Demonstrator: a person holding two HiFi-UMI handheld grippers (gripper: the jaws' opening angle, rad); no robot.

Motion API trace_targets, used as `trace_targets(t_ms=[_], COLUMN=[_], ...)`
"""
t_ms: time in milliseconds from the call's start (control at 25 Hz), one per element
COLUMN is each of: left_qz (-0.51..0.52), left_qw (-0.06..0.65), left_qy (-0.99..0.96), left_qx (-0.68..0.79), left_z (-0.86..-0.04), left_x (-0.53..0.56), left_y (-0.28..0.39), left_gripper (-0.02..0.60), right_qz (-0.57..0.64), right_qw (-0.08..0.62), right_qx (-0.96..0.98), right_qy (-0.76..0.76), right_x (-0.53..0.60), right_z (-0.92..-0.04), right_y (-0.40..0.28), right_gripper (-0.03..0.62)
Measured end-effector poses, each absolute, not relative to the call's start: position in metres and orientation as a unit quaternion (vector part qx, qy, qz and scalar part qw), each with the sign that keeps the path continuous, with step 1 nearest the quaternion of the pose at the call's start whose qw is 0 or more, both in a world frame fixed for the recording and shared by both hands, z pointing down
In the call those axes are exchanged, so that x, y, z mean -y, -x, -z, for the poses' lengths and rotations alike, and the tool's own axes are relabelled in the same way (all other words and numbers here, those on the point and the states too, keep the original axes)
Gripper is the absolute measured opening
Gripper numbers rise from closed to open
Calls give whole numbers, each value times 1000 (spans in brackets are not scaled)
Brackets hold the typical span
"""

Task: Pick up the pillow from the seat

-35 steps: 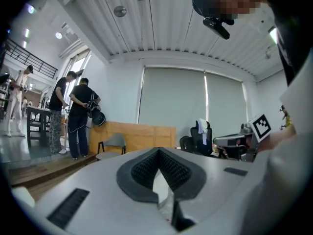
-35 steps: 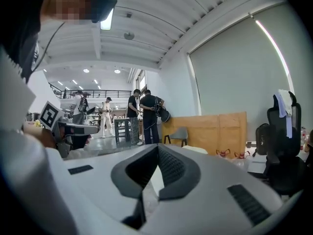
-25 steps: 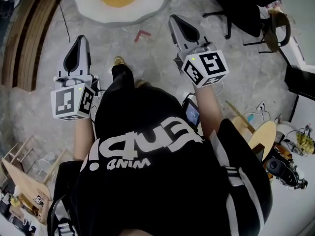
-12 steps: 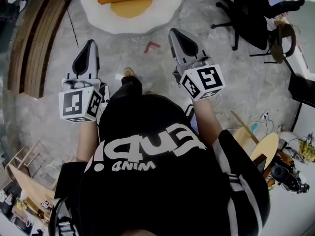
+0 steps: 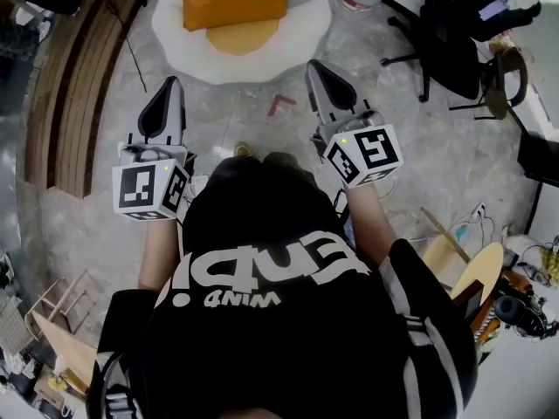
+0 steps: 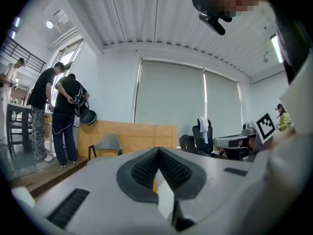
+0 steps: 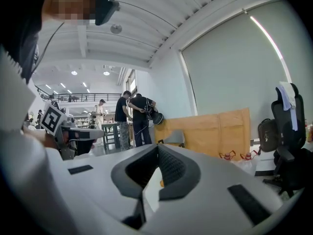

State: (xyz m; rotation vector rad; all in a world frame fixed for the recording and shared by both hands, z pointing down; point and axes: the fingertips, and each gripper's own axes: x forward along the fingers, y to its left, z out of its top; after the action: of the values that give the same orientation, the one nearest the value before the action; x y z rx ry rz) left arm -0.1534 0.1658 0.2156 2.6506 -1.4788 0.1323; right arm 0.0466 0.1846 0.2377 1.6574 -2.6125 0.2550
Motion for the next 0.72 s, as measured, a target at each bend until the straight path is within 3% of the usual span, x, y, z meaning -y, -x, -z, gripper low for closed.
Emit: trace_targets(t_ms=[720], left_qz=[-48], left_qw=[62], left_qy=[-872], left_qx=[483], left_z=[-221], left_x=[-79], left_y=[130], left_gripper=[9], right_qz=[-100], right_qw=[20], right_qx=[833], right_qy=[-544], right_x=[-106], right_z=[-246], right_y=[-73], right_gripper=[21])
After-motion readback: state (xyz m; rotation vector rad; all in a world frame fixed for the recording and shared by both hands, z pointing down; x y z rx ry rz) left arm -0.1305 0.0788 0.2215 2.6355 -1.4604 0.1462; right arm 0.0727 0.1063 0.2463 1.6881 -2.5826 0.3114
